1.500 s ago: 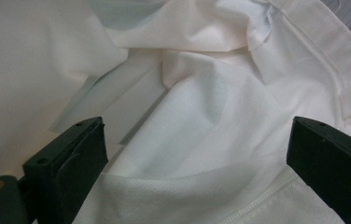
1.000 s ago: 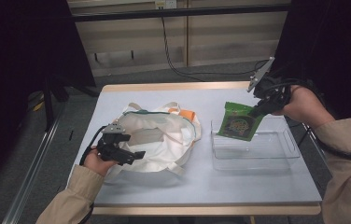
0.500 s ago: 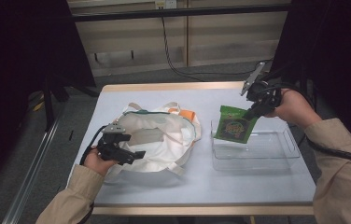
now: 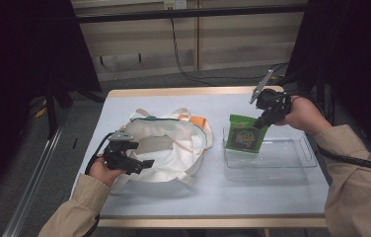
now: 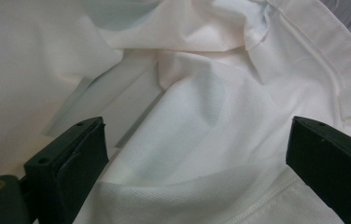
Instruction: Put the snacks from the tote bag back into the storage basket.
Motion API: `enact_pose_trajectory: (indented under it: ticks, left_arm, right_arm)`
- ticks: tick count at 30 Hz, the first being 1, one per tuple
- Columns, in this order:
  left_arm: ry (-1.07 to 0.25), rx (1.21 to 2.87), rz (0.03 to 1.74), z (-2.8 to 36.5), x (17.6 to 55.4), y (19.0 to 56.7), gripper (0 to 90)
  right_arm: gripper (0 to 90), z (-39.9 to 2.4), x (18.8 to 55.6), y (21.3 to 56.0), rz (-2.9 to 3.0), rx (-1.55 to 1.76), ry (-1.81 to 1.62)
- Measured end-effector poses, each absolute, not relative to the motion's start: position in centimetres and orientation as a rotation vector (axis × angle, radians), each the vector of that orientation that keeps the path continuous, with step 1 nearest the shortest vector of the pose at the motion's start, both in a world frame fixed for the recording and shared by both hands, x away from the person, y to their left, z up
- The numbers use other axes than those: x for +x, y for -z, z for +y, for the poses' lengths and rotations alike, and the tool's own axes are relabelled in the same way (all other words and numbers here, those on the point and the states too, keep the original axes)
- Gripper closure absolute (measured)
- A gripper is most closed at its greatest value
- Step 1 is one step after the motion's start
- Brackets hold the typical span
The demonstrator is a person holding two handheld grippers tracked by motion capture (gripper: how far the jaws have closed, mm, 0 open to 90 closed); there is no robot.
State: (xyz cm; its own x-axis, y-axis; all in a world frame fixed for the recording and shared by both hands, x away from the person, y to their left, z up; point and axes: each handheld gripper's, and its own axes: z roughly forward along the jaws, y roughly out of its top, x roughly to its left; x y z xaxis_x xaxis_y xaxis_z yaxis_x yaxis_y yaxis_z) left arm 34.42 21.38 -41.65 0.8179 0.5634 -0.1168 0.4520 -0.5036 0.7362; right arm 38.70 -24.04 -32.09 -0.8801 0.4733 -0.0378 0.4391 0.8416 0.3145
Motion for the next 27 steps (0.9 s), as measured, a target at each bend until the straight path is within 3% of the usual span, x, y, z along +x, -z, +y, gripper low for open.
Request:
enact_pose_trajectory:
  ticks: [27]
  left_arm:
    - [-0.181,2.197,0.745,21.4,34.4,41.7,5.4]
  right_arm:
    - [85.4,-23.4,40.9,33.0,2.889,0.614,-0.451]
